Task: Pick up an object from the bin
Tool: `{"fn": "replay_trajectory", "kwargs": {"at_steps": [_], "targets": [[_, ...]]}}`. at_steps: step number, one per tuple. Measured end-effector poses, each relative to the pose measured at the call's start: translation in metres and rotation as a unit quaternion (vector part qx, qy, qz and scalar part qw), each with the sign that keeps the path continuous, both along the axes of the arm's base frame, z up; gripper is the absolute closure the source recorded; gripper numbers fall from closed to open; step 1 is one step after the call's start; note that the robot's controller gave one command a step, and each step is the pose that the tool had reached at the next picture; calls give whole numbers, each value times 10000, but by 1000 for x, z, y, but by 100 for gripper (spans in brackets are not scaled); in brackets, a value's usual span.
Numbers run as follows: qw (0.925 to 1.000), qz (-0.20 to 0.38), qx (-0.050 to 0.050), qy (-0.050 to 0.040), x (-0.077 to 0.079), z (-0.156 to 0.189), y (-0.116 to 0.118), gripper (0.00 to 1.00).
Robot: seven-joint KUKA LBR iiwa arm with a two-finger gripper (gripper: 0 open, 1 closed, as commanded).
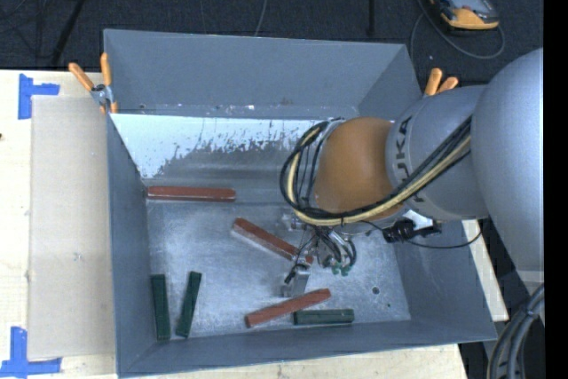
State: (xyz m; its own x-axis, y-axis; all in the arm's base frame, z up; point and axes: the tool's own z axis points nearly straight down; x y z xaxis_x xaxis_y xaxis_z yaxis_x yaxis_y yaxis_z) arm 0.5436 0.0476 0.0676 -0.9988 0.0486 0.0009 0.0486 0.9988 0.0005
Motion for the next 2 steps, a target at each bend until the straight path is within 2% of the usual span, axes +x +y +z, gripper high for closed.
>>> {"fn": "replay_trajectory", "kwargs": {"at_steps": [1, 2], "targets": [[10000, -6, 1, -6, 0, 0, 0, 100], [10000, -23, 1, -3, 1, 10, -1, 100]]}}
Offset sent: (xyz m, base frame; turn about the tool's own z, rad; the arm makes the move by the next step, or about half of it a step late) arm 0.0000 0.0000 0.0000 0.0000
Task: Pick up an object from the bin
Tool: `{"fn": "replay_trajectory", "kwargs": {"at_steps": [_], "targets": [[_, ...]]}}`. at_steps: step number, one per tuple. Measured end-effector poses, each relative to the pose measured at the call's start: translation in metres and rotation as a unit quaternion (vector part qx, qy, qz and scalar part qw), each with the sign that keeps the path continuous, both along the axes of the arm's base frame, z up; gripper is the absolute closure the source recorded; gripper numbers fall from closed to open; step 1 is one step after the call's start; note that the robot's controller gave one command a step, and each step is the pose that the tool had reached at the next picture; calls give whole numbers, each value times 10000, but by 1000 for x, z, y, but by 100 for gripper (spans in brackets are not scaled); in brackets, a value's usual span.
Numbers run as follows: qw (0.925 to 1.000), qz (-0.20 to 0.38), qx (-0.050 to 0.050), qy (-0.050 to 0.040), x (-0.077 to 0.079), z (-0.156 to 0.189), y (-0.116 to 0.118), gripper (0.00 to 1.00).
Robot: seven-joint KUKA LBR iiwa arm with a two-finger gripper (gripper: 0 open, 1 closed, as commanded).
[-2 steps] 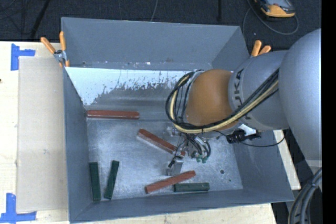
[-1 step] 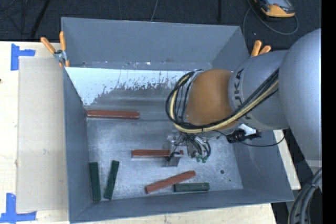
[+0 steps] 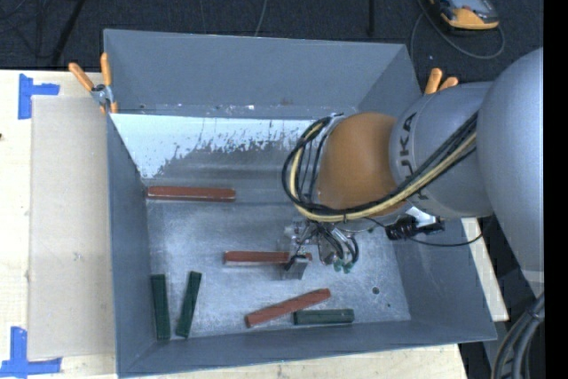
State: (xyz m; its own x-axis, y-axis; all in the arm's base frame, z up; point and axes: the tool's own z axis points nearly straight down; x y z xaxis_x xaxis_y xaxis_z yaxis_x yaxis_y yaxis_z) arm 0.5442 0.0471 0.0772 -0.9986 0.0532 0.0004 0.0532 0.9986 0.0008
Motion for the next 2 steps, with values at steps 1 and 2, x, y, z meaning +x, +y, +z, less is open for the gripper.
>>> {"fn": "replay_trajectory", "kwargs": {"at_steps": [1, 2], "targets": [[10000, -16, 2, -31, 1, 66, 0, 100], [10000, -28, 1, -15, 2, 94, -1, 100]]}}
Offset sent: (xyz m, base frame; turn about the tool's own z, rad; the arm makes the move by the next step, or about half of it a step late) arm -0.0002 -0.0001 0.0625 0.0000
